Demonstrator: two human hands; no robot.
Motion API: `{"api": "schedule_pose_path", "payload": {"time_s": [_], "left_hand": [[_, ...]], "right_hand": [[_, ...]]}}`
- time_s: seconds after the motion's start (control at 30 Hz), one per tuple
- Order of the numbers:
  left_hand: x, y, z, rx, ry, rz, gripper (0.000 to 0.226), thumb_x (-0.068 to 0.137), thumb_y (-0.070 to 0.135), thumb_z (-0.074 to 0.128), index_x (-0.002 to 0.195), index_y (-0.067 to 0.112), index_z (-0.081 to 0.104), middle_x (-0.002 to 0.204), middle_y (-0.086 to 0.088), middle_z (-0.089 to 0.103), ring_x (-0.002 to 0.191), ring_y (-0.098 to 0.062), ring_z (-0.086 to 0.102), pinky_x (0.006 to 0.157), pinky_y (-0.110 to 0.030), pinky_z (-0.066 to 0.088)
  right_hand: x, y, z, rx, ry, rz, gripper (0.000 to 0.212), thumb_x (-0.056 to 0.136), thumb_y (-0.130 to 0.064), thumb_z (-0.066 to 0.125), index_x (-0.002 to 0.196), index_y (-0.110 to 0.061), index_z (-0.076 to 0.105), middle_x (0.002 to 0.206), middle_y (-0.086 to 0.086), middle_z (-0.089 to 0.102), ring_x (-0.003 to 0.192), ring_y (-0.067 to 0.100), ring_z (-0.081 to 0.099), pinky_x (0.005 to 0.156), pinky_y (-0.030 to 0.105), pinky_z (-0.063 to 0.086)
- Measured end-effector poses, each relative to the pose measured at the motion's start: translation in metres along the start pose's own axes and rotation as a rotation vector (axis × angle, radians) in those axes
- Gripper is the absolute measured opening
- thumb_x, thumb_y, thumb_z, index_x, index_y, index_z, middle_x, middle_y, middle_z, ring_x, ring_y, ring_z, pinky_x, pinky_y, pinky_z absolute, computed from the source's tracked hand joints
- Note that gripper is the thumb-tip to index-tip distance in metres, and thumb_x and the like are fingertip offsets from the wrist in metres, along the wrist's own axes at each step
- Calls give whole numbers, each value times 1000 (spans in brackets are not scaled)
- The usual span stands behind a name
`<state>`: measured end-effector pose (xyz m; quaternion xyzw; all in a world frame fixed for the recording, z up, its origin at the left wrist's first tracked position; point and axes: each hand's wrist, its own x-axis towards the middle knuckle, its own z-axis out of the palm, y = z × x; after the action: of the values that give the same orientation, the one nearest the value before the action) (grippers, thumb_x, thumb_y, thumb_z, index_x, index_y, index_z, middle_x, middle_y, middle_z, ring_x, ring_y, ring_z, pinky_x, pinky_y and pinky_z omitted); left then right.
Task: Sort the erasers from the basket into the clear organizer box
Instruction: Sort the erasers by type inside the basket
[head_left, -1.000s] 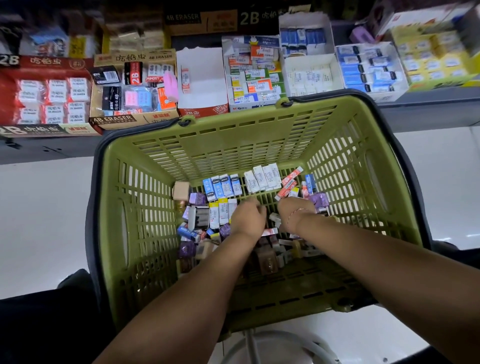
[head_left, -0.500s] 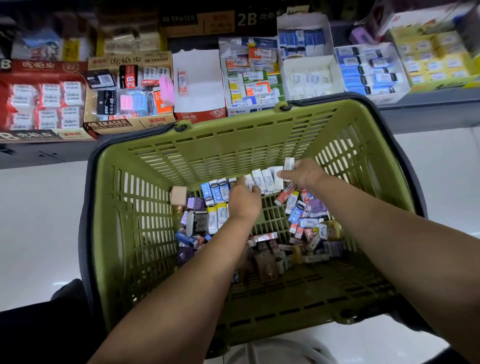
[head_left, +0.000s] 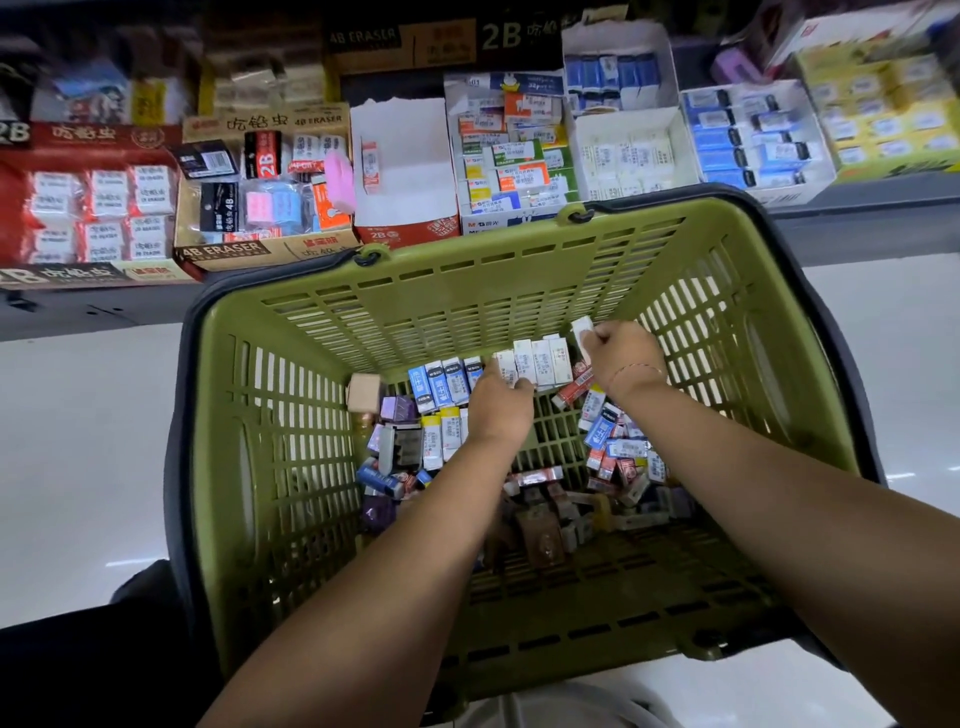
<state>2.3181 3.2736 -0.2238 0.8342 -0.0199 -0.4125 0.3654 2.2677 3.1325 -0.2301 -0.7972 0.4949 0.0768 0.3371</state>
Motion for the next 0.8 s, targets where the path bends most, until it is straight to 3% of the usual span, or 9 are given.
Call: {"api": "schedule_pose_path", "payload": {"time_s": [0.1,0.13,0.2,0.27,0.37,0.53,0.6,0.7,0.8], "left_hand": [[-1,-3,-2,-44,26,0,53,102,23,40,152,15,24,151,-8,39,100,-24,61,86,-26,43],[-2,-3,-3,-60,33,1,50,103,25,38,150,15,28,152,-6,37,119,-25,54,95,-27,40],[-2,-4,-2,-82,54,13,41,104,27,36,143,15,42,150,-7,40,133,-25,42,102,-28,36],[-2,-3,-3,-67,74,37,34,104,25,35,132,17,52,146,-9,46,131,-25,44,94,-25,37],[0,-4,-3,-56,72,21,42,104,25,35,143,12,43,149,-7,41,135,-24,40,107,-28,32],[1,-7,-3,-78,71,13,44,104,27,35,145,13,39,149,-6,42,134,-25,41,109,-31,34],[2,-8,-4,-79,63,22,46,104,28,37,147,14,36,149,-6,42,133,-26,42,108,-31,35],[3,-8,-3,-61,50,57,56,99,27,50,150,14,29,149,-7,42,133,-26,44,109,-35,36],[5,-8,-2,-13,41,99,69,90,21,66,149,10,31,148,-7,42,133,-26,44,111,-35,36]], "right_hand": [[-6,-10,7,121,-98,-40,26,92,-26,60,82,-5,72,88,14,70,82,29,63,73,29,48],[-9,-13,13,191,-160,-57,21,89,-23,65,87,-4,73,94,11,71,88,25,64,80,30,50],[-14,-20,24,293,-249,-69,11,82,-15,73,78,-5,71,88,11,70,83,20,62,86,34,51],[-14,-24,31,305,-279,-81,19,78,-11,76,64,-15,62,73,7,66,74,18,58,85,36,52],[-12,-26,37,143,-246,-163,18,75,-20,78,77,-17,61,70,-8,56,71,12,54,64,20,42],[-8,-9,21,76,-59,-198,17,86,-31,67,79,-20,56,64,-11,55,64,16,58,49,18,39],[-3,9,10,-20,-47,-196,13,86,-30,67,90,-18,63,82,-5,62,80,19,61,66,21,47],[1,31,0,-286,-198,-260,59,77,-37,76,128,-17,55,130,1,41,114,21,51,101,30,42],[3,37,3,-492,-281,-374,78,71,-41,79,137,-17,44,142,1,27,121,23,46,103,32,41]]}}
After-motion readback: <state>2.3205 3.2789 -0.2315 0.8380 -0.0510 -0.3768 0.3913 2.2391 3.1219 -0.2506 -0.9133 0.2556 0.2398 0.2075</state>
